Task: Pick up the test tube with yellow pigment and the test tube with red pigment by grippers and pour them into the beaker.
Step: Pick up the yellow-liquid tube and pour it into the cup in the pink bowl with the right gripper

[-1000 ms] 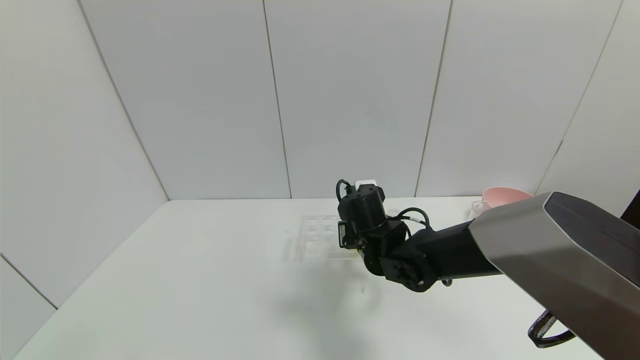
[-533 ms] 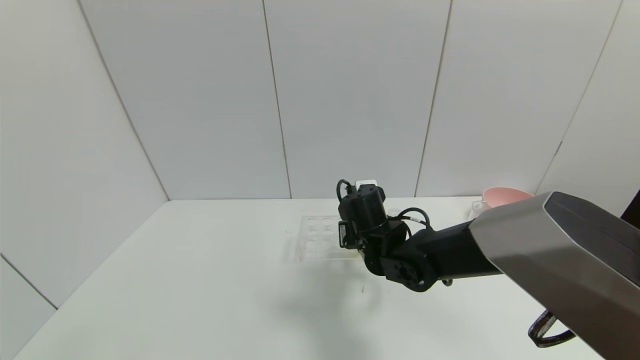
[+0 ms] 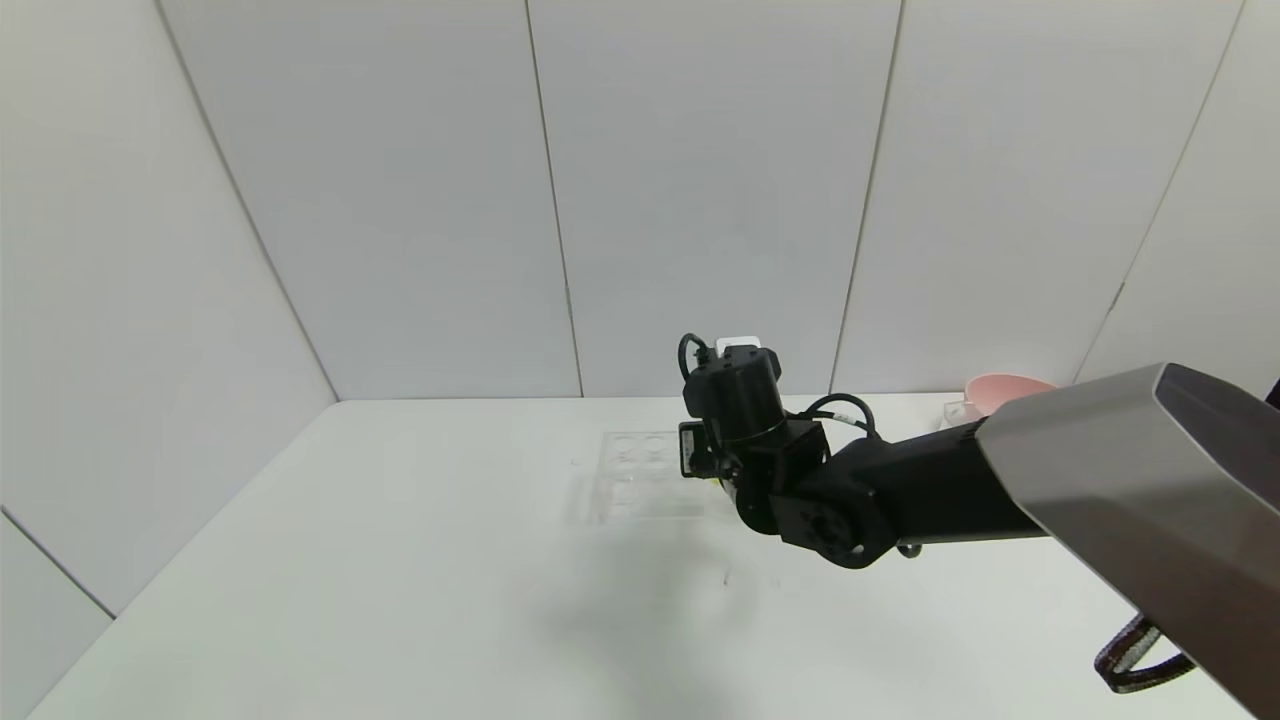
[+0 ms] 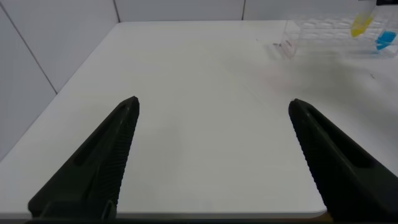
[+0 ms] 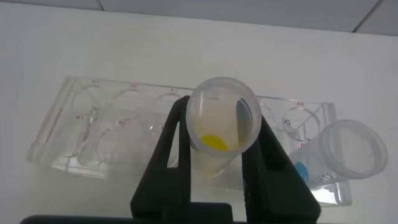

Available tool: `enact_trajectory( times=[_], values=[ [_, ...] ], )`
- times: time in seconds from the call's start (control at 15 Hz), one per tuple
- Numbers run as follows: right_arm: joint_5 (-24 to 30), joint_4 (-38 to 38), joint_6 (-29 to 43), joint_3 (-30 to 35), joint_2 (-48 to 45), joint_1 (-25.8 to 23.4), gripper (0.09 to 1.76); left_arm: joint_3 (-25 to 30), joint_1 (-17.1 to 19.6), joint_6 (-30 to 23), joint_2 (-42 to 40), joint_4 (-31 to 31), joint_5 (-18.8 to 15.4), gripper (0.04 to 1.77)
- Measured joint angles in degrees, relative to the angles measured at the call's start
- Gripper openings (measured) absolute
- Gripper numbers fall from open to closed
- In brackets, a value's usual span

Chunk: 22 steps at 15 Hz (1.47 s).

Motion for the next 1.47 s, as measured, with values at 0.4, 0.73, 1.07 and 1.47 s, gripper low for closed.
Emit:
enact_trajectory(
  times=[0.4, 0.73, 1.07, 1.47],
  values=[
    [-0.48, 0.02, -1.97, 0.54, -3.4, 0.44, 0.53, 0.0, 0.0, 0.0, 0.0, 0.0, 0.0, 1.72],
    [-0.5, 0.0, -2.02, 1.19, -4.67, 0.85, 0.53, 0.0, 0.0, 0.0, 0.0, 0.0, -0.02, 1.72],
    [3.25, -0.02, -2.38, 9.7, -10.23, 0.8, 0.53, 0.0, 0.0, 0.0, 0.0, 0.0, 0.0, 1.72],
    [18.16, -0.2, -8.67, 28.09, -24.78, -2.89, 0.53, 0.0, 0.0, 0.02, 0.0, 0.0, 0.0, 1.72]
  ],
)
